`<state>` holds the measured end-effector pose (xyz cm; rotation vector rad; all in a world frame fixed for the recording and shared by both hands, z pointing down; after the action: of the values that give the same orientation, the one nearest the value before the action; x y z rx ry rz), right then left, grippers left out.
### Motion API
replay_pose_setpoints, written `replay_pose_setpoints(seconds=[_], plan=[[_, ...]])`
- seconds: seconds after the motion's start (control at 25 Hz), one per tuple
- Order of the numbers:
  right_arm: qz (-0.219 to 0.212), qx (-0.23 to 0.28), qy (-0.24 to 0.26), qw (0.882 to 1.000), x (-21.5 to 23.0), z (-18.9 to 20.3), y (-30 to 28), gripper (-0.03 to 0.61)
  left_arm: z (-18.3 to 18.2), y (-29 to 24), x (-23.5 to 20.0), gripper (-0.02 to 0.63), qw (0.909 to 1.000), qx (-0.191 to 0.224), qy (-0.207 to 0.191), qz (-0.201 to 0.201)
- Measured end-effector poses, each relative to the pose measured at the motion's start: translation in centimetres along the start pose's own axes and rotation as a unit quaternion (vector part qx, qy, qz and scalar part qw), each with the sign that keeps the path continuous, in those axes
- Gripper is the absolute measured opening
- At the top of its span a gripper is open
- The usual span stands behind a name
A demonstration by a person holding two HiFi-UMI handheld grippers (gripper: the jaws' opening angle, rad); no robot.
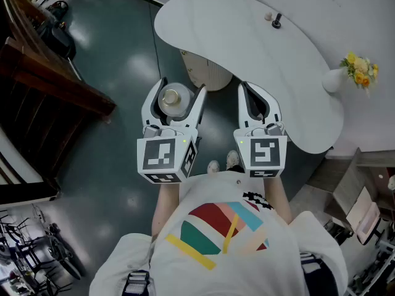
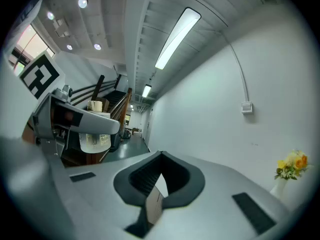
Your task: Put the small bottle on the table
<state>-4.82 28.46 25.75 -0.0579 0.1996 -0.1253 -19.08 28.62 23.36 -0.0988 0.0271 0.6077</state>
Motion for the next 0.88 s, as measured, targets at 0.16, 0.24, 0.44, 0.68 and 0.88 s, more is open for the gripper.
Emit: replay_pose_setpoints(seconds=[0.16, 0.24, 0.44, 0.68, 0.88], plan=[[0.003, 0.002, -0.002, 1.000, 0.3, -0.1, -0.3, 0.011, -0.3, -0.4, -0.1, 0.341, 1.0000, 0.002, -0.005, 0.001], [0.005, 0.003, -0.004, 1.000, 0.6, -0.1, -0.4, 0.011, -0.6, -0.6, -0.1, 0.341, 1.0000, 0.003, -0.007, 0.002], [0.011, 0.003, -0.008, 1.000, 1.5, 0.1, -0.7, 0.011, -0.8, -1.6, 0.3, 0.341, 0.9999, 0.003, -0.011, 0.007], [-0.011, 0.012, -0.022, 1.000, 2.4, 0.2, -0.9, 0.011, -0.7, -3.2, 1.0, 0.341, 0.9998, 0.001, -0.009, 0.015], [-0.034, 0.043, -0.008, 0.998, 3.0, -0.1, -1.1, 0.011, -0.4, -4.6, 1.6, 0.341, 0.9998, -0.002, -0.005, 0.019]])
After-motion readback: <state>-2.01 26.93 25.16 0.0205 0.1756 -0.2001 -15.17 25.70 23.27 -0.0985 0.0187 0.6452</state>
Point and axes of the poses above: the fingertips, and each gripper's own axes: y backward along the fingers, x to its right, z out of its underside, the point moved 3 cm from there along y, backward along the fingers, and after that the axes turned 15 degrees about z, right-handed, at the moved point
